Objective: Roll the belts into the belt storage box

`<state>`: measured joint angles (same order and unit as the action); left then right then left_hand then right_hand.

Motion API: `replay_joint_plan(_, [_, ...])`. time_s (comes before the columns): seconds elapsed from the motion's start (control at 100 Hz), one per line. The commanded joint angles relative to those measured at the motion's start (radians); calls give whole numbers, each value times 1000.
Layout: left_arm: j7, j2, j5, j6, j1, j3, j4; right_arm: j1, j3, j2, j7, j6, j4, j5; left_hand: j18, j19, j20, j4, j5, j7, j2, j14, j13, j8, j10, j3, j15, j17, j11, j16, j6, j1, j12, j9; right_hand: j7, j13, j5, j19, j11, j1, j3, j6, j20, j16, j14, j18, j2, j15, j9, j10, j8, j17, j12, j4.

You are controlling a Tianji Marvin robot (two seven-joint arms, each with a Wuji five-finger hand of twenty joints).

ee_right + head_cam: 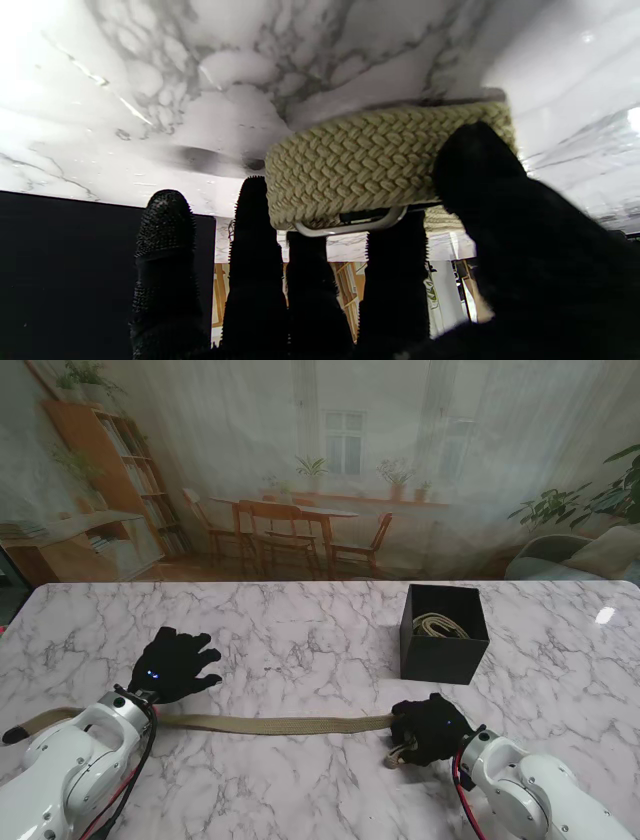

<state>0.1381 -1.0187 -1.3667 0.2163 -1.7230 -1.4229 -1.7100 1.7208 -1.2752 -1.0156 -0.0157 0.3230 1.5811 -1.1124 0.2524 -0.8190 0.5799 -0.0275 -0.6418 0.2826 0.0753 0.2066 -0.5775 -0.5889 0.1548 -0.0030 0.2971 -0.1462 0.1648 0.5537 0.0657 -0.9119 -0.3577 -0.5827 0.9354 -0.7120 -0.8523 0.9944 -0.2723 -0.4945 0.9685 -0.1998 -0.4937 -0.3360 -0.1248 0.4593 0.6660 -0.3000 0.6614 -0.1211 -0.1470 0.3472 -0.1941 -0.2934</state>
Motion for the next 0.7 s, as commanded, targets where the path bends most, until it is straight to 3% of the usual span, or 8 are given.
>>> replay_joint_plan(0.0, [-16, 0, 0, 3, 0, 4, -2, 2, 11, -5, 15, -12, -12, -2, 33, 5, -2, 8, -8, 9, -22, 16, 19, -9, 10, -18, 0, 14, -1, 6, 5, -24, 3, 23, 109, -55, -78, 1, -66, -28, 46, -9, 9, 8, 38, 42, -51, 5, 174, 98, -30, 6, -14, 9])
replay_joint_plan(0.08, [-16, 0, 0, 4, 0, 4, -1, -4, 18, -7, 49, -14, -25, -7, 32, 5, -2, 8, -8, 9, -22, 15, 19, -9, 10, -19, 0, 14, -1, 6, 5, -21, 3, 22, 107, -144, -59, 33, -165, -41, 26, -16, -1, -15, 82, 19, -62, -37, 346, 146, -37, 40, -61, 13])
replay_joint_plan(0.37, [-17, 0, 0, 4, 1, 4, -2, -43, 58, -6, 218, 6, -100, -61, 32, 6, -1, 8, -8, 9, -21, 15, 19, -9, 10, -17, 0, 14, 0, 6, 5, -25, 3, 22, 41, -406, 38, 266, -303, -106, 17, -77, -39, -119, 164, -203, -76, -182, 742, 174, -37, 200, -204, 26])
replay_joint_plan(0.43, [-17, 0, 0, 4, 1, 4, -2, -53, 68, -5, 240, 9, -113, -71, 32, 5, -1, 8, -8, 9, -22, 14, 18, -9, 9, -18, 1, 13, 0, 6, 5, -24, 2, 21, -86, -428, 131, 289, -308, -95, 53, -59, -23, -129, 179, -221, -70, -192, 775, 184, 50, 219, -218, 38])
replay_joint_plan(0.45, [-17, 0, 0, 4, 1, 4, -2, -57, 72, -5, 250, 10, -120, -73, 32, 5, -1, 8, -8, 10, -21, 14, 18, -9, 10, -18, 0, 13, 1, 6, 4, -24, 2, 21, -254, -438, 161, 303, -308, -69, 88, -47, -3, -136, 176, -221, -95, -198, 785, 178, 6, 223, -232, 123])
replay_joint_plan(0.48, [-17, 0, 0, 4, 1, 4, -2, -63, 79, -5, 265, 11, -130, -75, 32, 5, -1, 8, -7, 10, -21, 15, 19, -9, 10, -17, 0, 14, 0, 6, 5, -25, 2, 22, -342, -447, 239, 311, -313, -58, 114, -61, 6, -141, 171, -221, -103, -205, 794, 169, -30, 228, -240, 161])
replay_joint_plan(0.56, [-17, 0, 0, 4, 1, 4, -2, -77, 95, -4, 297, 10, -148, -83, 32, 5, -1, 8, -8, 9, -22, 15, 19, -9, 10, -18, 0, 14, 1, 6, 7, -23, 2, 22, -348, -472, 446, 319, -337, -79, 122, -123, 10, -156, 163, -217, -104, -231, 796, 147, -62, 239, -260, 168])
replay_joint_plan(0.69, [-15, 1, 0, 6, 1, 4, -1, -97, 119, -6, 370, 1, -180, -90, 33, 5, -1, 8, -8, 10, -22, 16, 18, -9, 10, -18, 1, 14, 1, 7, 5, -23, 2, 21, -308, -519, 569, 325, -394, -118, 134, -195, 20, -169, 136, -205, -130, -267, 800, 115, -76, 258, -280, 172])
